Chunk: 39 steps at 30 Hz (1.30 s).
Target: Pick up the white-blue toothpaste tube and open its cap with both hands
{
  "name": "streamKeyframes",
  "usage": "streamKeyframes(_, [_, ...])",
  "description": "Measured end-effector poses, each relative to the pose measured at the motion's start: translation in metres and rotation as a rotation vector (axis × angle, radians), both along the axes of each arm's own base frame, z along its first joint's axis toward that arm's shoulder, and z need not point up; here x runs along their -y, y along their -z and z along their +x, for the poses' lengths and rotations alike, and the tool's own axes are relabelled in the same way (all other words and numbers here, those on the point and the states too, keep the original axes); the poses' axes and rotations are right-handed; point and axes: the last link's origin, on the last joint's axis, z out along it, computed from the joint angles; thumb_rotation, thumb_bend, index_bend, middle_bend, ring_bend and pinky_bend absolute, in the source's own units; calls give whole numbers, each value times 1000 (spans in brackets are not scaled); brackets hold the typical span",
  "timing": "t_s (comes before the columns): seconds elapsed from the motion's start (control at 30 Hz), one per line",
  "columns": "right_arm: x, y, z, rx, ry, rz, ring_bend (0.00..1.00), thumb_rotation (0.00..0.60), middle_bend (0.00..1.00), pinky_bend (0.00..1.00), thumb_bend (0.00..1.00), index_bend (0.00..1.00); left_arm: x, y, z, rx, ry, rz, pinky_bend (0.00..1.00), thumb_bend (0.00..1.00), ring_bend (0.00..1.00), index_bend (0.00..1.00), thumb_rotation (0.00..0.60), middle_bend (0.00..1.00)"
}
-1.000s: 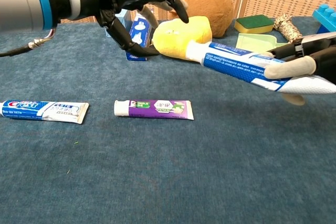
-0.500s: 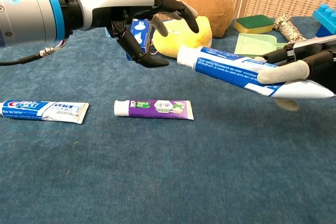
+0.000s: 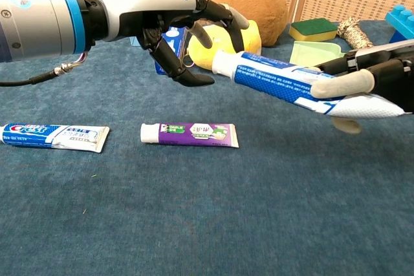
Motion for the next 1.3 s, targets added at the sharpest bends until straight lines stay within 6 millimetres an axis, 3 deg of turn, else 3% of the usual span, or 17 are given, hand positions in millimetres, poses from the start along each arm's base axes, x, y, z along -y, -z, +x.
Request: streamKeyframes(1.3, [-4,3,-2,17,19,36,725,600,785,701,479,961,-2,7,2,26,-23,8,178,295,48,485,600,166])
